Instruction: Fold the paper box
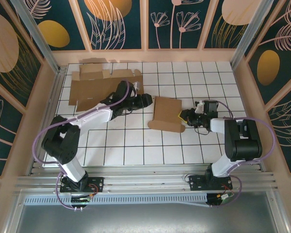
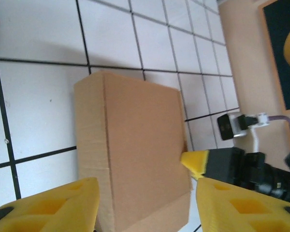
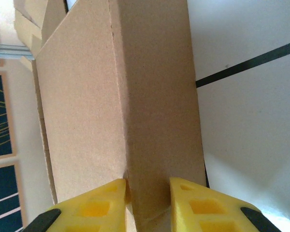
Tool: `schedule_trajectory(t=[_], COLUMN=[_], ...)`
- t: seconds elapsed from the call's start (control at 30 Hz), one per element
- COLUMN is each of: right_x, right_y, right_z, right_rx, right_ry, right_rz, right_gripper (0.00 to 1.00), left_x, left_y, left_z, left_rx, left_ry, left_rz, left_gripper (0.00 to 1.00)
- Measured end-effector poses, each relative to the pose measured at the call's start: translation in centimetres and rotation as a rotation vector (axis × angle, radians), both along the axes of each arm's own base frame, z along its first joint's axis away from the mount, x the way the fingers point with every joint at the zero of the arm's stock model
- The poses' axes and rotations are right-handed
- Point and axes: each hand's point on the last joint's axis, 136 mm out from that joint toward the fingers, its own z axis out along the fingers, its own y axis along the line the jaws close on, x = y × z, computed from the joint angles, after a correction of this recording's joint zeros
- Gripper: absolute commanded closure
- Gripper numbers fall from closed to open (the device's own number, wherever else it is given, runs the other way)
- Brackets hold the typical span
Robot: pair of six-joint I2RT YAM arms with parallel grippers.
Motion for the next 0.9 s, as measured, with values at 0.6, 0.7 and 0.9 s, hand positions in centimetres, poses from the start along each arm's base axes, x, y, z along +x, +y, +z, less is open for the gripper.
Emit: schedule_trajectory(t=[0.6, 0.7, 0.9], right_x=[0.2, 0.5, 0.6], right_y=[-1.0, -1.1, -1.4], right_z=[-0.1, -0.1, -0.1], right_rx=[0.088, 0.090, 0.092], right_ry=[-0.010, -0.017, -0.012], right_rz=[0.003, -0.001, -0.018], right_gripper=[0.74, 0.74, 0.58], left_x=[-0.5, -0.9, -1.2], left_y=[-6.1, -6.5, -7.0], left_z=[-6.1, -6.3, -6.4], left_rx=[-0.343, -0.402, -0.466], left_ry=[0.237, 0.273, 0.322], left_rz=[-0.160, -0.162, -0.152], left_gripper=[0.17, 0.26, 0.49])
